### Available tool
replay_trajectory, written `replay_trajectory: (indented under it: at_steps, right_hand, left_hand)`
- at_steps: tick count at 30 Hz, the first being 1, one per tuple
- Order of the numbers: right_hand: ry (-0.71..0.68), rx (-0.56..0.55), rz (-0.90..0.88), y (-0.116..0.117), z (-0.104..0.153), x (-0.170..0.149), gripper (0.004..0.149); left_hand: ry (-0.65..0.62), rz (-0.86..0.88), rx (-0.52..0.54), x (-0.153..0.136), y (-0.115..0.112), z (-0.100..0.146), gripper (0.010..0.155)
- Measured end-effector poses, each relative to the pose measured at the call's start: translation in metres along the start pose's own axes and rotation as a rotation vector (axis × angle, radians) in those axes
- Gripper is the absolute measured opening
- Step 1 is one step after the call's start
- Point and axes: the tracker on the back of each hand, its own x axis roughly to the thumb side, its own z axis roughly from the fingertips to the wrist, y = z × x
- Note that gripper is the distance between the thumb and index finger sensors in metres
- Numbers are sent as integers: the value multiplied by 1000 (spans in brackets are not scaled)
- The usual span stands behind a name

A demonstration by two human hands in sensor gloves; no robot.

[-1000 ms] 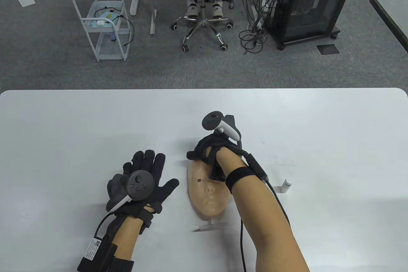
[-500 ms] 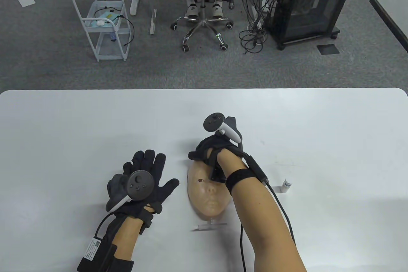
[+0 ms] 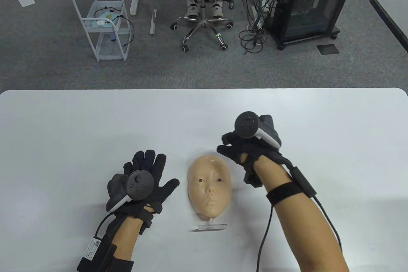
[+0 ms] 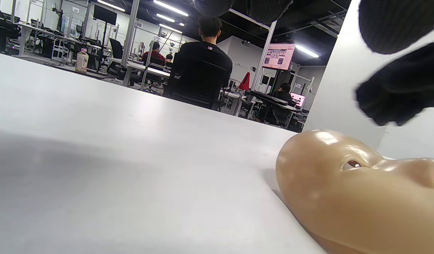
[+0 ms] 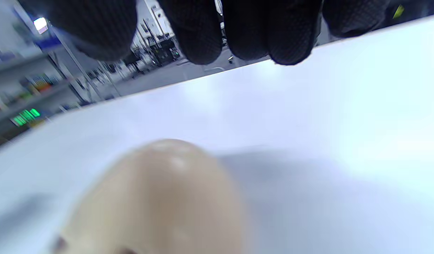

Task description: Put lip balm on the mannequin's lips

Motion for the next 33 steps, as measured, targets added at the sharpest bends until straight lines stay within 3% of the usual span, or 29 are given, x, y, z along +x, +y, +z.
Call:
replay_trajectory:
  at_steps: [2,5,9,14,20,25,28,33]
  right_hand:
    - [55,-12,128,-4,24,-20,68]
    - [155,52,181,-2,52,-51,71]
    - [246,92,243,6,71,-75,77]
    - [323,188,254,27,74,-90,78]
    - [344,157,252,45,69,-97,63]
    - [298,87,164,42,76,-92,58]
    - [223,-13,-4,37,84,-81,58]
    - [-53,-141,-328,39,96,-39,58]
  left_hand:
    - [-2,4,-5,1,-1,0,86]
    - [-4,2,-11,1,-2,0,86]
    - [-6,0,-15,2,-3,-1,86]
    - [-6,2,-14,3,-2,0,86]
    - [-9,-1,-26,5,-5,-1,86]
    - [-11,-7,-30,7,-6,-2,86]
    - [0,21,-33,6,-7,-2,86]
    - [-10,62,-18,7,-9,-1,86]
